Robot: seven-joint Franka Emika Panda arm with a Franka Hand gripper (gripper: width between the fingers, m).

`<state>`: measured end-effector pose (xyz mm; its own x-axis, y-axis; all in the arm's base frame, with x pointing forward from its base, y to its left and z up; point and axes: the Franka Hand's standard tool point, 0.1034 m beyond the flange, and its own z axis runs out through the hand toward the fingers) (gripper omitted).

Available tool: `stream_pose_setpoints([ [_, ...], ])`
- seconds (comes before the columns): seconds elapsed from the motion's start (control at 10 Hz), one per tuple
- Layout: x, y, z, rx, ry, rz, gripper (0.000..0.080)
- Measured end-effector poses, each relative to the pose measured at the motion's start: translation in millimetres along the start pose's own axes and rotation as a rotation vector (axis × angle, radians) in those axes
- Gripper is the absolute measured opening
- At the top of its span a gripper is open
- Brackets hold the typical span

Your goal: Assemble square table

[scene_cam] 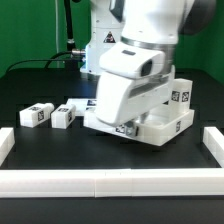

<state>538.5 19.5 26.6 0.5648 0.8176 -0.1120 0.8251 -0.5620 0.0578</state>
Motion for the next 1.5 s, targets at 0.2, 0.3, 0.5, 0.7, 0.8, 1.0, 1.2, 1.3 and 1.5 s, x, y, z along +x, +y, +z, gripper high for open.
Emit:
stream_pose_setpoints([
  [0.2, -6.8, 2.4, 3.4, -0.007, -0.003, -0.136, 0.0057],
  [0.3, -8.3, 3.5, 3.7, -0.012, -0.012, -0.212, 0.0057],
  [0.5, 3.8, 4.9, 0.4, -0.024, -0.023, -0.333, 0.0057],
  [0.7, 28.0, 10.3, -5.5, -0.027, -0.033, -0.409, 0.0057],
  [0.8, 41.4, 13.3, -8.8, -0.028, -0.029, -0.423, 0.0057],
  [1.0, 42.1, 17.2, -8.6, -0.032, -0.024, -0.425, 0.0057],
  [1.2, 41.8, 17.2, -7.5, -0.031, -0.025, -0.426, 0.0057],
  [1.3, 45.6, 21.2, -6.3, -0.035, -0.025, -0.434, 0.0057],
  [1.5, 70.1, 35.1, -5.5, -0.052, -0.02, -0.455, 0.0057],
])
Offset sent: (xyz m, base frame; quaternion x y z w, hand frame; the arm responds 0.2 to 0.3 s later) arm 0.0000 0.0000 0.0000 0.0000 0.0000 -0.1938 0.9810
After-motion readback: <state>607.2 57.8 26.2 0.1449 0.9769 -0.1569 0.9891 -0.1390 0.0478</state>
